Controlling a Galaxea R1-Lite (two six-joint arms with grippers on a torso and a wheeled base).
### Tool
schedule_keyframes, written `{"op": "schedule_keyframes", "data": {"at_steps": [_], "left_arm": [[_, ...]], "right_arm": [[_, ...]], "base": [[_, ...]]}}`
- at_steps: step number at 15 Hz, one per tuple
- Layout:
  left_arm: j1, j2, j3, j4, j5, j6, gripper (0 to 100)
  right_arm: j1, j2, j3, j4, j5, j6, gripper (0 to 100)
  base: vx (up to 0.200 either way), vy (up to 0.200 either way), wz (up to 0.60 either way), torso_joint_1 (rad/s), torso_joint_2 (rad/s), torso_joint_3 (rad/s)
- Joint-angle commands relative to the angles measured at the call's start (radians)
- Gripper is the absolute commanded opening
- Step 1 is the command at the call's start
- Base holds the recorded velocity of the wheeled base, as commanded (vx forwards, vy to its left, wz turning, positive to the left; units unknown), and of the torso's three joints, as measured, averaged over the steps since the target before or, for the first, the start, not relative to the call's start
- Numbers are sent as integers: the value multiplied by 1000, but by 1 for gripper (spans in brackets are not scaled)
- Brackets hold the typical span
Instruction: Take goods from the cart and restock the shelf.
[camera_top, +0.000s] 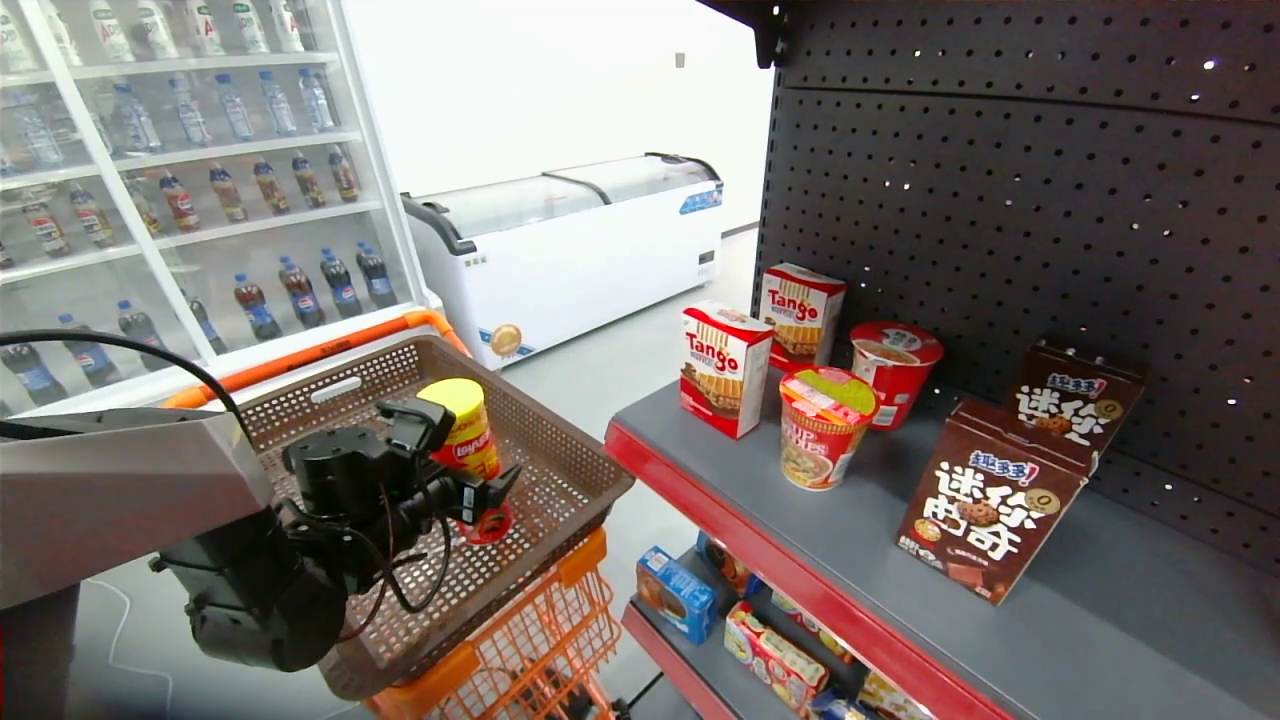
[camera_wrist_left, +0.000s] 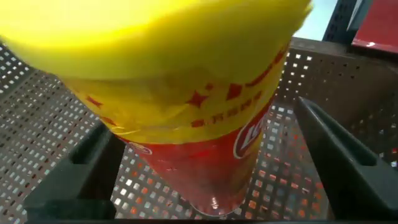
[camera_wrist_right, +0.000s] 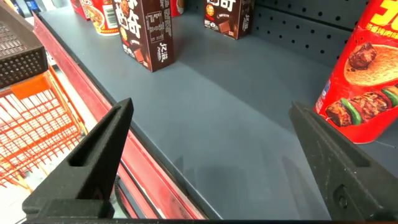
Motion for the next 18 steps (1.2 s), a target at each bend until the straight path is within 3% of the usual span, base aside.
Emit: {"op": "schedule_keyframes", "data": {"at_steps": [1,3,4,10,12,13,15,18], "left_arm": [[1,30,-13,2,0,-1,100],[1,47,-39,2,0,-1,100],[1,59,-52,0,0,-1,0],[1,53,-105,20,20,-5,0],[-1,-13,-134,84,52,-7,0],[-3,-62,-166,172,106,-9,0],[1,-225,-217,399,129,1,0],[-3,-384,-261,632,123,-67,0]], "right_arm": [[0,0,0,0,1,0,100],[0,0,0,0,1,0,100],[0,0,0,0,1,0,100],[0,0,0,0,1,0,100],[0,0,0,0,1,0,100],[0,0,0,0,1,0,100],[0,0,0,0,1,0,100],[0,0,0,0,1,0,100]], "base": [[0,0,0,0,0,0],[0,0,0,0,0,0],[0,0,0,0,0,0],[0,0,0,0,0,0],[0,0,0,0,0,0],[0,0,0,0,0,0],[0,0,0,0,0,0],[0,0,0,0,0,0]]}}
